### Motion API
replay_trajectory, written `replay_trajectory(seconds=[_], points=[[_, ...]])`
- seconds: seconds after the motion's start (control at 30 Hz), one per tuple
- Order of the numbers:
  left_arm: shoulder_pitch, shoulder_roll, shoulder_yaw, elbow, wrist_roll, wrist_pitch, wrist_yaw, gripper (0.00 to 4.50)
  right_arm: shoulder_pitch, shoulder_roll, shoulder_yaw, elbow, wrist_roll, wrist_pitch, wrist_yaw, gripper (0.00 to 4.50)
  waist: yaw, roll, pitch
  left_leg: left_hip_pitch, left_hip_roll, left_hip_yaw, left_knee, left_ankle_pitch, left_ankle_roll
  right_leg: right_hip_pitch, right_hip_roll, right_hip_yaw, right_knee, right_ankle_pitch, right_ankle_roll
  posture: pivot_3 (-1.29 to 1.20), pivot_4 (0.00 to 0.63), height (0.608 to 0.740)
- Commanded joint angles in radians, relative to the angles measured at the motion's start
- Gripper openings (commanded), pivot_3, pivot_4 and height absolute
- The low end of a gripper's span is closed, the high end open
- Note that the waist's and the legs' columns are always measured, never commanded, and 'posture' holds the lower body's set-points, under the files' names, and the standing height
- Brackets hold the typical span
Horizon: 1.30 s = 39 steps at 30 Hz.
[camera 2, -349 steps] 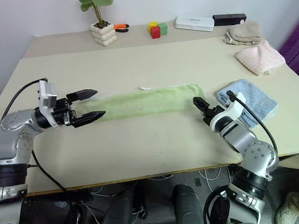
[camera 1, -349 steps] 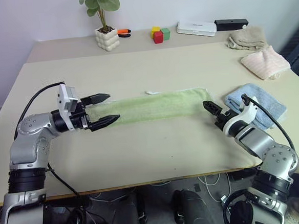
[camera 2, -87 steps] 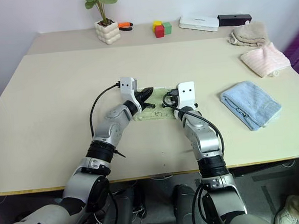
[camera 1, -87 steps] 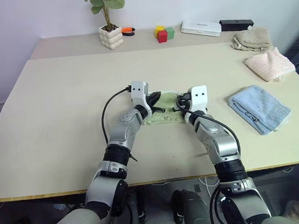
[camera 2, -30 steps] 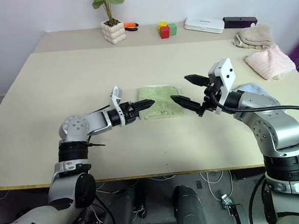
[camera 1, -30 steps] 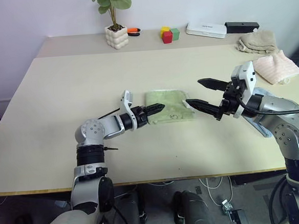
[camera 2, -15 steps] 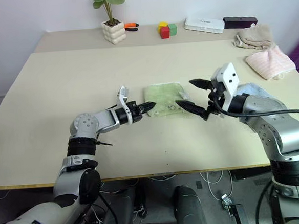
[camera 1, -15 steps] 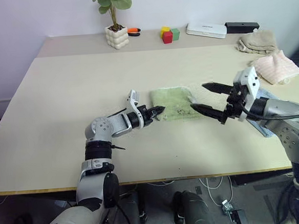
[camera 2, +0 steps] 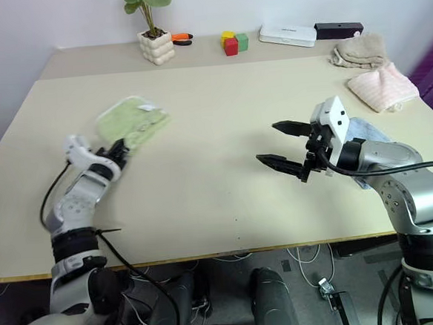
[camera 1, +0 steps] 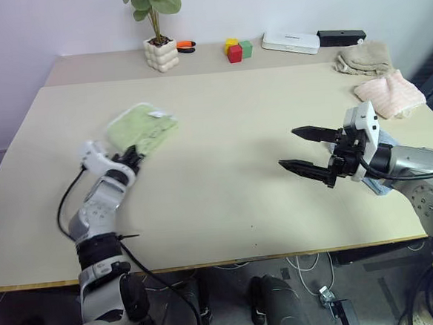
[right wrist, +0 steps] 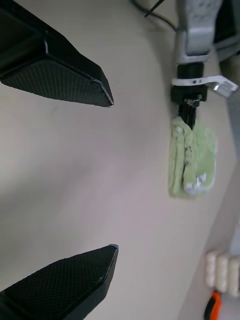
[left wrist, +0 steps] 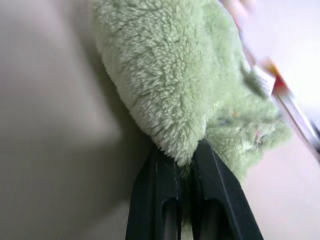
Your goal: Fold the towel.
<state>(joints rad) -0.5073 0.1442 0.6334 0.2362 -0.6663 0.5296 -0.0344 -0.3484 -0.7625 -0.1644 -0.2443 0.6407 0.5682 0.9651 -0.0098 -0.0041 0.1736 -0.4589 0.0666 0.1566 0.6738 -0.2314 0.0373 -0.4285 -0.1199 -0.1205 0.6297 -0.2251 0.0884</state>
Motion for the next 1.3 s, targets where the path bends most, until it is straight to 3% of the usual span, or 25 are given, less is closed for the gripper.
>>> replay_trajectory(seconds=[0.03, 0.3, 0.6, 0.7, 0.9, 0.93, 1.1, 1.3], points=[[0.046, -0.061, 0.057, -0.107, -0.033, -0.08, 0.118, 0.03, -0.049, 0.009, 0.015, 0.017, 0.013, -0.009, 0.033, 4.5, 0.002, 0.0, 0.0, 0.0, 0.0, 0.0, 0.0, 0.0, 0.0, 0.0, 0.0, 0.0, 0.0, 0.0, 0.0, 0.0, 0.15, 0.74], [0.113, -0.226, 0.07, -0.242, -0.108, -0.151, 0.312, 0.03, -0.103, 0.025, 0.055, 0.074, -0.017, -0.034, 0.062, 4.5, 0.002, 0.0, 0.0, 0.0, 0.0, 0.001, 0.004, -0.002, 0.003, 0.001, 0.0, 0.0, 0.0, 0.0, 0.0, 0.0, 0.15, 0.74], [0.149, -0.212, -0.03, -0.285, -0.093, -0.144, 0.304, 0.03, -0.1, 0.037, 0.058, 0.076, -0.036, -0.04, 0.064, 4.5, 0.004, 0.0, 0.0, 0.0, -0.001, 0.001, 0.005, -0.002, 0.003, 0.002, 0.0, 0.0, 0.0, 0.0, 0.0, 0.0, 0.15, 0.74], [0.145, -0.227, -0.048, -0.305, -0.138, -0.146, 0.273, 1.09, -0.095, 0.04, 0.055, 0.074, -0.042, -0.04, 0.058, 4.5, 0.011, 0.0, 0.0, -0.001, -0.001, 0.001, 0.005, -0.002, 0.003, 0.001, 0.0, 0.0, 0.0, 0.0, 0.0, 0.0, 0.15, 0.74], [0.148, -0.232, -0.084, -0.289, -0.183, -0.114, 0.254, 4.12, -0.091, 0.036, 0.044, 0.082, -0.047, -0.045, 0.063, 4.5, 0.024, 0.001, -0.001, -0.002, 0.0, 0.001, 0.007, -0.003, 0.004, 0.002, 0.0, 0.0, 0.0, -0.002, -0.003, 0.0, 0.15, 0.74], [0.162, -0.243, -0.111, -0.304, -0.206, -0.073, 0.251, 4.47, -0.095, 0.037, 0.047, 0.084, -0.049, -0.045, 0.061, 4.5, 0.024, 0.001, -0.001, -0.002, 0.0, 0.001, 0.007, -0.003, 0.004, 0.002, 0.0, 0.0, 0.0, -0.002, -0.004, 0.0, 0.15, 0.74], [0.185, -0.258, -0.242, -0.342, -0.246, 0.08, 0.205, 4.47, -0.118, 0.038, 0.058, 0.11, -0.061, -0.053, 0.06, 4.5, 0.035, 0.001, -0.001, -0.002, 0.0, 0.0, 0.008, -0.003, 0.005, 0.002, -0.001, 0.0, 0.0, -0.002, -0.003, 0.0, 0.15, 0.74], [0.184, -0.252, -0.326, -0.366, -0.209, 0.107, 0.173, 4.47, -0.131, 0.023, 0.053, 0.14, -0.078, -0.062, 0.08, 4.5, 0.05, 0.001, -0.001, -0.002, 0.0, 0.0, 0.009, -0.005, 0.004, 0.002, -0.001, 0.0, -0.001, -0.002, -0.004, 0.0, 0.15, 0.74]])
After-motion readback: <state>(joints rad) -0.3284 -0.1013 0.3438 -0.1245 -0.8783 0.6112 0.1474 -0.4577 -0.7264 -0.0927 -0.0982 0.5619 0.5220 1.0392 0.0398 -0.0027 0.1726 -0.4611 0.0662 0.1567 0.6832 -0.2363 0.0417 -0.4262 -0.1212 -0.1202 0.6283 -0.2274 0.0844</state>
